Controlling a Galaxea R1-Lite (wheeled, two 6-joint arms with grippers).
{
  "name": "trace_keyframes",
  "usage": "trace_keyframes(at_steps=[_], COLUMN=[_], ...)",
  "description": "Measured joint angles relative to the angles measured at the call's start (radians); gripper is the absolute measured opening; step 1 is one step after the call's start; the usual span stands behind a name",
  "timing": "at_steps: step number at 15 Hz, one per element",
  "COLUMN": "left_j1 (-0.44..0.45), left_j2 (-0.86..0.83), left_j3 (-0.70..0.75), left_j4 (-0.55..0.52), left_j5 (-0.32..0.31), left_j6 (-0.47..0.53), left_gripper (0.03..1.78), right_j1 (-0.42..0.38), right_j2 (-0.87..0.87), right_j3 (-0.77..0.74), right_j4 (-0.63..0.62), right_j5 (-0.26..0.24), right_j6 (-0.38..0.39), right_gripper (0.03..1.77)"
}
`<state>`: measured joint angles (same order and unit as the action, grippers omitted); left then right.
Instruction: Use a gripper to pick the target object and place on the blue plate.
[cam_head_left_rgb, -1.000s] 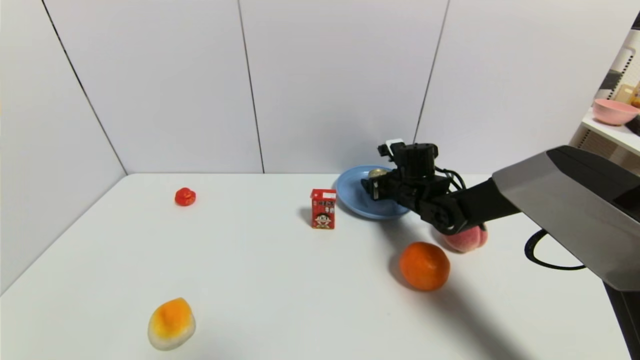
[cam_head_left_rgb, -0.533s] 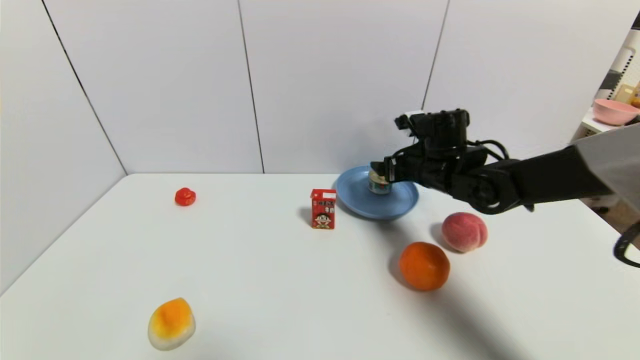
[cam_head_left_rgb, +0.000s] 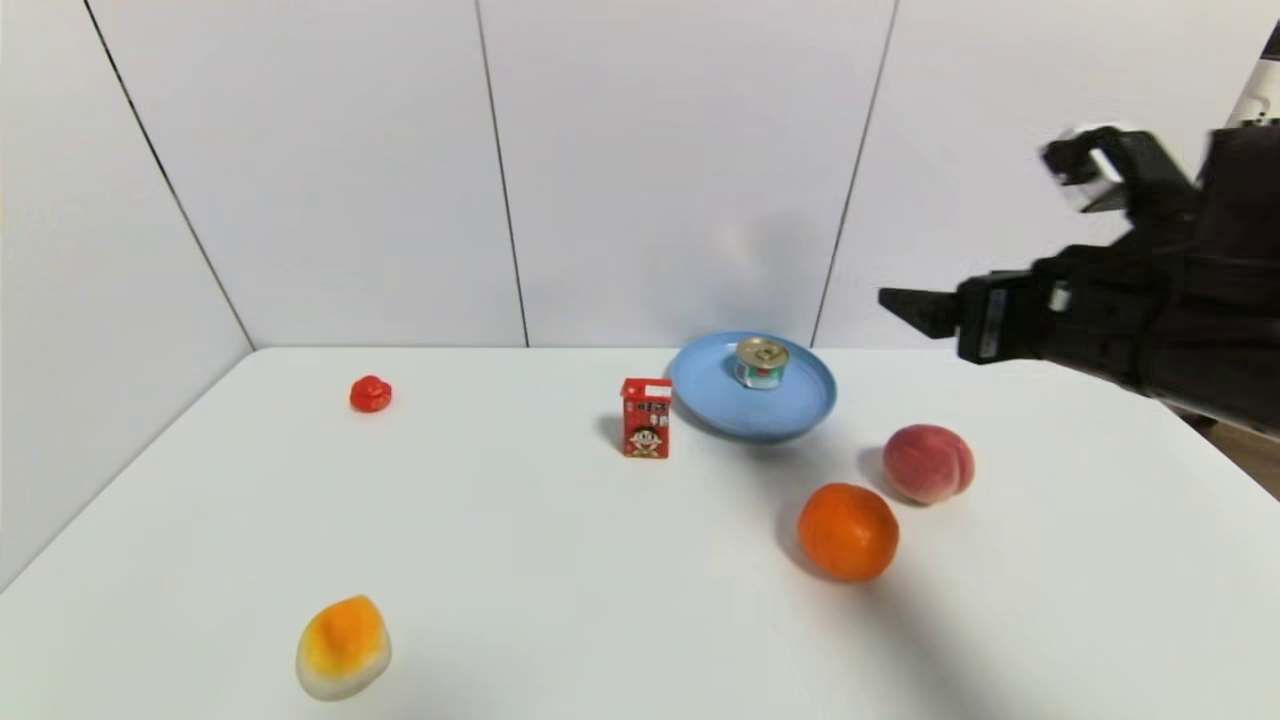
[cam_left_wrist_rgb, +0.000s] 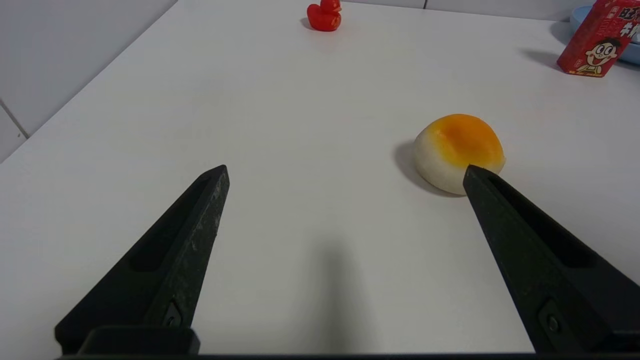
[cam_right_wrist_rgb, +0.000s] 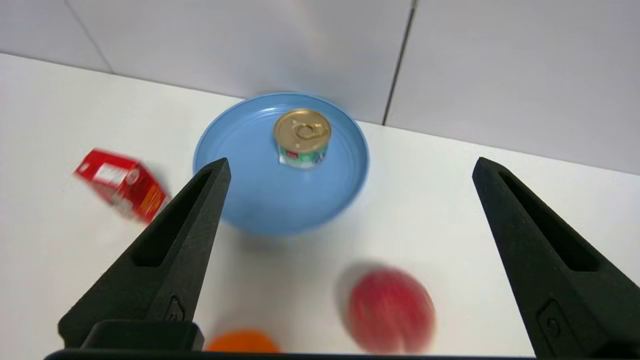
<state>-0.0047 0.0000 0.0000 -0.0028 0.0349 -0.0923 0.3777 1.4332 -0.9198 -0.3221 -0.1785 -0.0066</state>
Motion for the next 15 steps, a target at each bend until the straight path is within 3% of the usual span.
trace_keyframes(at_steps=[4, 9, 15], left_j1=[0.0, 0.0, 0.0], left_j2=[0.0, 0.0, 0.0], left_j3=[0.0, 0.0, 0.0], left_j4=[0.0, 0.0, 0.0], left_j5=[0.0, 0.0, 0.0], left_j6=[0.0, 0.0, 0.0], left_gripper=[1.69, 1.69, 1.69], right_j1=[-0.056, -0.212, -0.344], right_j2=[-0.36, -0.77, -1.142], right_j3=[0.259, 0.515, 0.824], right_j4=[0.001, 0.01, 0.002], right_j5=[0.001, 0.029, 0.039], right_j6=[-0.007, -0.032, -0.051], right_gripper=[1.69, 1.69, 1.69])
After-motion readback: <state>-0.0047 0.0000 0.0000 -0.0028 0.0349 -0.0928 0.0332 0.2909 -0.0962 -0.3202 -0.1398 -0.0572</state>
